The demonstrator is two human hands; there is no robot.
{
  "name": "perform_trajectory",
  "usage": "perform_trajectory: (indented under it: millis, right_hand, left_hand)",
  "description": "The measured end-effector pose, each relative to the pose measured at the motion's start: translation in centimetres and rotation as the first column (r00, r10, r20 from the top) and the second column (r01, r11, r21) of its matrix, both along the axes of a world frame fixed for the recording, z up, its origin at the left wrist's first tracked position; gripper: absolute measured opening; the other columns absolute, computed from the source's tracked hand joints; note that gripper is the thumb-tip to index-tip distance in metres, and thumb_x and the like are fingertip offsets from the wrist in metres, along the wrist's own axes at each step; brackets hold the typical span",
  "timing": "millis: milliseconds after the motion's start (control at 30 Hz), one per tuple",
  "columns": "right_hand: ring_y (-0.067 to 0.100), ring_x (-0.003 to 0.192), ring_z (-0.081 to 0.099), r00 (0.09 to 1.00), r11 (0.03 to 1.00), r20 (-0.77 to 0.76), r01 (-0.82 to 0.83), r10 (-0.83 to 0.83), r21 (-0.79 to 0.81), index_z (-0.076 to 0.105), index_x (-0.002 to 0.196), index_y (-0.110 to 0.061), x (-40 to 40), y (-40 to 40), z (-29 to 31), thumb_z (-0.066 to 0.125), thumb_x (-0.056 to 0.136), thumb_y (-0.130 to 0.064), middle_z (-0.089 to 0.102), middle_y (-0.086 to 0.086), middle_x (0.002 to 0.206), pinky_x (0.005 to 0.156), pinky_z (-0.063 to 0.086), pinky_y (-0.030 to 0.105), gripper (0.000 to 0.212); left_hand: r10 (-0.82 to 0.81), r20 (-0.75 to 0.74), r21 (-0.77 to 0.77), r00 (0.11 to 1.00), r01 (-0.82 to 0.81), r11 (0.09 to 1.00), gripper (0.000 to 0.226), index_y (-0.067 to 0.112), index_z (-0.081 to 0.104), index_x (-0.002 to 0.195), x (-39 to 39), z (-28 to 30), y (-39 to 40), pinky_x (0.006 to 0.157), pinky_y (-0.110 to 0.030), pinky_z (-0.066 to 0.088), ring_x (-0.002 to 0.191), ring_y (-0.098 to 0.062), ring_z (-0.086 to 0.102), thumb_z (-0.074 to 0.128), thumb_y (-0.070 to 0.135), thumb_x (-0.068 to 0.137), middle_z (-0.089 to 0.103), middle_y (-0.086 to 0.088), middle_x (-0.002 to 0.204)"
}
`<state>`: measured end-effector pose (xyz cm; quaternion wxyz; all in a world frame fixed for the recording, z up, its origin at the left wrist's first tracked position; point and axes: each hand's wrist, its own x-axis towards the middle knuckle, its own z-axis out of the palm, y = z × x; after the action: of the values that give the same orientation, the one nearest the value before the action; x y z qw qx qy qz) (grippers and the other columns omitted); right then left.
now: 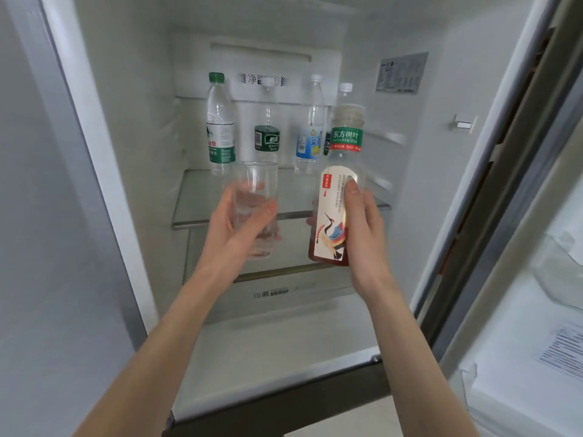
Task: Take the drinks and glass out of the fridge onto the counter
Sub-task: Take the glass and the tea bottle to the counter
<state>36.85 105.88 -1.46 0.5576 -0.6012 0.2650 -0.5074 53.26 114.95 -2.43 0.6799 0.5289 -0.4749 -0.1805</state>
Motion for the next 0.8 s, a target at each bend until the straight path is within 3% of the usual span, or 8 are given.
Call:
perform_trajectory:
  millis: [67,200,267,433,600,700,800]
  right_hand:
    - [0.036,0.104,0.08,0.999,0.999,-0.026,0.032,-0.032,0.012,0.068,0.093,-0.052,-0.9,1.2,-0.8,0.055,0.095,-0.068,0.079,0.011,0.113,0.093,0.066,0.051,0.021]
    - [0.021,0.09,0.08,0.995,0.994,-0.037,0.097,-0.096,0.045,0.063,0.104,-0.037,-3.2,2.8,-2.8,0.049,0.107,-0.057,0.08,0.005,0.102,0.081,0.065,0.033,0.025]
    - [0.024,0.092,0.081,0.991,0.991,-0.048,0.124,-0.122,0.048,0.061,0.107,-0.033,-4.5,3.5,-3.4,0.048,0.105,-0.06,0.08,0.0,0.099,0.08,0.064,0.03,0.031]
    - [0.04,0.103,0.078,0.983,0.981,-0.018,0.185,-0.185,0.052,0.061,0.117,-0.024,-7.6,5.3,-4.1,0.052,0.084,-0.077,0.077,0.016,0.111,0.094,0.064,0.046,0.064]
    - [0.04,0.102,0.078,0.962,0.962,-0.027,0.272,-0.273,-0.039,0.059,0.123,-0.019,-10.9,6.6,-3.9,0.055,0.081,-0.078,0.075,0.018,0.113,0.097,0.063,0.057,0.073]
    - [0.042,0.102,0.077,0.953,0.949,-0.035,0.295,-0.3,-0.109,0.056,0.125,-0.012,-13.1,7.5,-3.5,0.052,0.08,-0.077,0.073,0.021,0.113,0.095,0.063,0.057,0.079]
    - [0.036,0.099,0.08,0.949,0.944,-0.037,0.307,-0.314,-0.119,0.059,0.118,-0.023,-15.6,8.3,-3.4,0.054,0.079,-0.074,0.077,0.013,0.107,0.093,0.064,0.052,0.065]
  left_hand:
    - [-0.041,-0.034,0.002,0.999,0.041,0.999,0.051,0.027,0.064,0.119,-1.0,-1.0,0.4,0.068,-0.043,0.066,0.068,-0.016,0.077,0.075,0.055,0.078,0.071,-0.009,0.106]
    - [-0.075,-0.119,0.035,0.99,0.079,0.996,0.043,0.033,0.068,0.111,-3.5,-2.6,1.1,0.063,-0.037,0.063,0.066,-0.018,0.076,0.074,0.06,0.077,0.072,-0.015,0.105]
    - [-0.12,-0.134,0.025,0.984,0.124,0.992,0.046,0.033,0.068,0.109,-4.6,-3.1,1.4,0.06,-0.038,0.063,0.064,-0.019,0.075,0.073,0.063,0.075,0.07,-0.02,0.105]
    - [-0.195,-0.129,-0.004,0.972,0.196,0.981,0.04,0.037,0.065,0.107,-7.1,-3.6,1.3,0.062,-0.039,0.061,0.065,-0.021,0.075,0.071,0.063,0.077,0.069,-0.016,0.099]
    - [-0.256,-0.065,-0.013,0.965,0.255,0.967,0.049,0.029,0.061,0.113,-9.8,-3.9,1.0,0.077,-0.049,0.058,0.094,-0.044,0.071,0.068,0.064,0.08,0.067,-0.022,0.102]
    - [-0.281,-0.097,0.025,0.955,0.285,0.958,0.044,0.033,0.062,0.111,-12.1,-4.0,1.2,0.064,-0.04,0.062,0.084,-0.025,0.077,0.069,0.064,0.08,0.069,-0.014,0.107]
    - [-0.283,-0.17,0.046,0.944,0.294,0.955,0.039,0.037,0.062,0.11,-14.8,-3.9,1.9,0.055,-0.027,0.06,0.072,-0.013,0.078,0.067,0.063,0.08,0.07,-0.009,0.111]
